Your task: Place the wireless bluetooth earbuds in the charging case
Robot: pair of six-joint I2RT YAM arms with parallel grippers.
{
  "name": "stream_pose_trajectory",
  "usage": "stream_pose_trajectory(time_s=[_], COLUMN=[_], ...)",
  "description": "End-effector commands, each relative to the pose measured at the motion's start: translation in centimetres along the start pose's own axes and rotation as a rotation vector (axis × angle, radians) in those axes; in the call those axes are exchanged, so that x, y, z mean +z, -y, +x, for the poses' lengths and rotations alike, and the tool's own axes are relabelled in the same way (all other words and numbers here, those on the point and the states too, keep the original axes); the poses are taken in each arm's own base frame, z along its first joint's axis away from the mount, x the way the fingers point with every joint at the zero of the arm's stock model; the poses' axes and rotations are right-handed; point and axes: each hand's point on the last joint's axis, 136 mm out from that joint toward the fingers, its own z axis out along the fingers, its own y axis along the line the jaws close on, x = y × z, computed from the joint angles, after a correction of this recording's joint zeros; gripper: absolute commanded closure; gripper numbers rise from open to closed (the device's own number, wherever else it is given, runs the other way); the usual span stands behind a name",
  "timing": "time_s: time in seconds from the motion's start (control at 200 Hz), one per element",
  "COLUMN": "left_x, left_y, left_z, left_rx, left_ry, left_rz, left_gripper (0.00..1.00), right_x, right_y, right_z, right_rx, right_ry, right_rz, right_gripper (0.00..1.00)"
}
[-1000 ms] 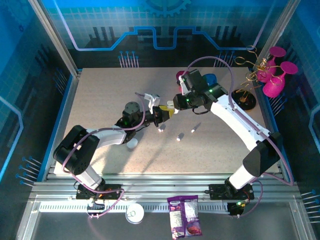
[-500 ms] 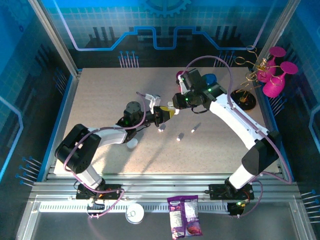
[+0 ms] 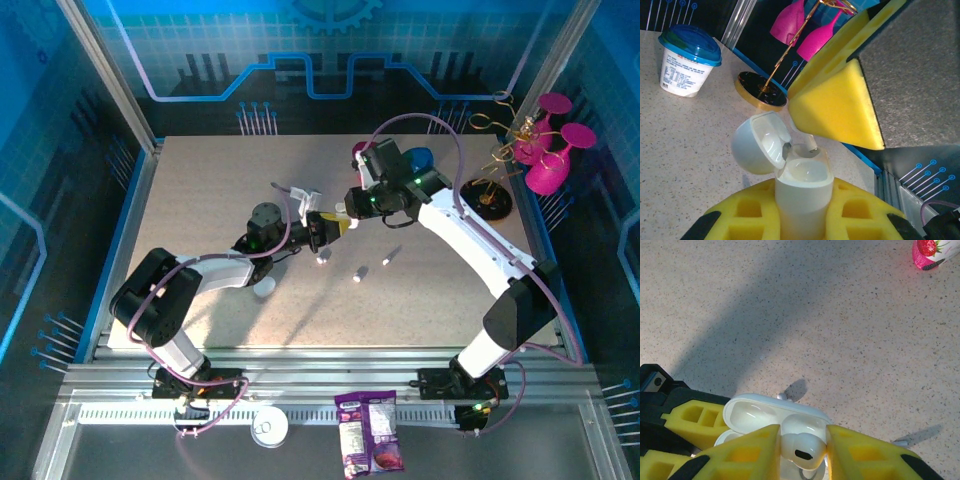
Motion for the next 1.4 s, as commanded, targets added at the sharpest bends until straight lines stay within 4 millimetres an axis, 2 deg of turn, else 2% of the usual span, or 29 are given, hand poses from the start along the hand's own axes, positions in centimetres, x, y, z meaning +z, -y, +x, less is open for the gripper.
stream_pose_trajectory(time_s=[0.0,0.57,0.7,0.886,1.086,1.166,1.211,1.311,1.396], left_x=[0.0,0.0,0.0,-0.3,-1.1,-1.4,-1.6,-2.2,-2.8], left_y=[2.4,1.5,1.3,2.0,2.8,2.6,2.7,2.9,3.2], left_z=[-2.3,-3.6,-3.7,-3.6,-3.1,-3.0,-3.0,-3.1,-3.1], left_rx=[0.04,0.001,0.005,0.078,0.213,0.245,0.264,0.324,0.37], left_ry=[0.049,0.094,0.101,0.118,0.148,0.152,0.152,0.153,0.153], left_rz=[0.068,0.013,0.009,0.041,0.083,0.078,0.077,0.059,0.038], left_gripper=[1.0,1.0,1.0,1.0,1.0,1.0,1.0,1.0,1.0], right_x=[0.3,0.1,-0.1,-1.3,-4.1,-5.3,-5.8,-6.7,-6.5], right_y=[0.1,-0.3,-0.5,-0.2,0.7,1.3,1.7,3.6,6.1], right_z=[0.0,0.6,0.7,0.1,-1.1,-1.0,-0.9,-0.3,0.9], right_rx=[-0.007,-0.002,0.0,-0.002,-0.007,-0.001,0.008,0.095,0.194], right_ry=[0.005,0.006,0.009,0.057,0.212,0.291,0.339,0.399,0.389], right_rz=[-0.001,-0.041,-0.057,-0.035,-0.005,-0.001,-0.011,-0.034,-0.04], right_gripper=[0.73,0.73,0.71,0.53,0.32,0.18,0.13,0.11,0.11])
